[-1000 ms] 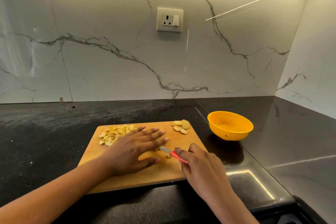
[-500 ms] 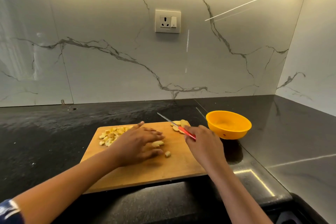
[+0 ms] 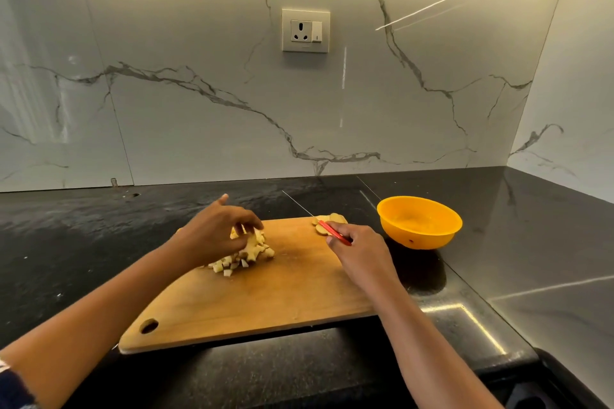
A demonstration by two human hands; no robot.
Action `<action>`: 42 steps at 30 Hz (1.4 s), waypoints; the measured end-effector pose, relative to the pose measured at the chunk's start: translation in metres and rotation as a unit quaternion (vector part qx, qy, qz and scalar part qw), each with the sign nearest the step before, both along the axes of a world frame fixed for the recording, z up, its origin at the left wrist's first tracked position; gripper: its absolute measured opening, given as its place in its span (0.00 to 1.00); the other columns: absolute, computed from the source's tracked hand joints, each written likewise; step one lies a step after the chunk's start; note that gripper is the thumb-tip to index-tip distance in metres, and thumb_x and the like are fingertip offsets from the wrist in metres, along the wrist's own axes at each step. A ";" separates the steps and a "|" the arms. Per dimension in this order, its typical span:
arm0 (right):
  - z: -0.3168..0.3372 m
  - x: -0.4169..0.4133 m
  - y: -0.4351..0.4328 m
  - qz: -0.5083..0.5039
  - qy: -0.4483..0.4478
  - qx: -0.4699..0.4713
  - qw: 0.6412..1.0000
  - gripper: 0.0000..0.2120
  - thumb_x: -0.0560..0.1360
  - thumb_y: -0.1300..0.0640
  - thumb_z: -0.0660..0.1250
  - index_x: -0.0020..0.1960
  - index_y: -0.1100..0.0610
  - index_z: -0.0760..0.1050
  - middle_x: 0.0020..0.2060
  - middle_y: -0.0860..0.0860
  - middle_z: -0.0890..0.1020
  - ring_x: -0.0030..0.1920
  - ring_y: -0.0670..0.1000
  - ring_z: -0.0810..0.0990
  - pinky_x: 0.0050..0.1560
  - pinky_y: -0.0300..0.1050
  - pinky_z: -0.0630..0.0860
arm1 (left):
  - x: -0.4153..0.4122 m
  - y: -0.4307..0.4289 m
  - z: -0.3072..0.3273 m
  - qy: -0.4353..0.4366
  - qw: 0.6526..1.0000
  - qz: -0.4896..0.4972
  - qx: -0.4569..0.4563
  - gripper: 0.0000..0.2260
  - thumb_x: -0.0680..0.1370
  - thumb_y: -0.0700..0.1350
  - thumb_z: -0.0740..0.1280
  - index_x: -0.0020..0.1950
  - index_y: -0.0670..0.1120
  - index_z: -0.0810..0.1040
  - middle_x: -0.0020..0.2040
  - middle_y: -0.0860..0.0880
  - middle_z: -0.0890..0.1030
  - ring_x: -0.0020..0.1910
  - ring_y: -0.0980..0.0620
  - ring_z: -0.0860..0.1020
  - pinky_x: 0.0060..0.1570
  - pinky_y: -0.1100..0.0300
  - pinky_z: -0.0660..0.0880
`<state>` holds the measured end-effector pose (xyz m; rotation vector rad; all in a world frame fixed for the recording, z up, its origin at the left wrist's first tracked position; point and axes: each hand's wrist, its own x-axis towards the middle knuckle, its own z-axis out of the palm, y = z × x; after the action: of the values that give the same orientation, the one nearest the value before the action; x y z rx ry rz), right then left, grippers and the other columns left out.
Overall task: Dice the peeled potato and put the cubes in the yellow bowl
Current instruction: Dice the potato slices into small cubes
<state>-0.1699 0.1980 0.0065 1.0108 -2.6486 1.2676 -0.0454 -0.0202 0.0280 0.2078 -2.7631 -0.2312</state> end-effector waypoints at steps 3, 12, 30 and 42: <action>0.000 0.001 0.000 0.000 0.004 -0.003 1.000 0.19 0.79 0.50 0.64 0.69 0.48 0.71 0.62 0.48 0.79 0.61 0.48 0.76 0.58 0.41 0.72 | 0.012 -0.010 0.005 -0.005 0.999 0.048 -0.006 0.11 0.75 0.39 0.68 0.55 0.51 0.79 0.49 0.57 0.80 0.44 0.65 0.75 0.73 0.52 0.47; -0.003 -0.001 0.001 -0.026 0.003 0.001 1.000 0.19 0.79 0.50 0.65 0.69 0.47 0.71 0.63 0.49 0.78 0.63 0.49 0.75 0.60 0.45 0.72 | -0.006 0.020 -0.008 -0.103 0.988 -0.073 -0.091 0.13 0.79 0.52 0.63 0.62 0.55 0.76 0.61 0.58 0.76 0.60 0.59 0.72 0.68 0.60 0.62; 0.000 -0.008 0.004 -0.061 -0.067 -0.210 0.974 0.17 0.80 0.53 0.61 0.68 0.54 0.73 0.51 0.47 0.81 0.49 0.44 0.76 0.45 0.36 0.72 | -0.046 0.027 0.003 -0.023 0.998 -0.014 -0.063 0.18 0.78 0.53 0.65 0.67 0.53 0.72 0.64 0.53 0.75 0.61 0.54 0.74 0.60 0.57 0.72; 0.000 -0.013 0.006 -0.049 -0.141 -0.304 0.941 0.18 0.80 0.53 0.62 0.69 0.53 0.72 0.60 0.49 0.79 0.56 0.45 0.75 0.57 0.43 0.74 | -0.161 0.059 -0.013 -0.088 0.995 0.041 -0.005 0.16 0.76 0.50 0.67 0.62 0.47 0.77 0.58 0.49 0.80 0.50 0.54 0.76 0.55 0.59 0.73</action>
<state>-0.1825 0.2038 0.0069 0.6248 -2.1668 2.1423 -0.2062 0.0392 0.0151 0.3555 -2.9203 -0.1859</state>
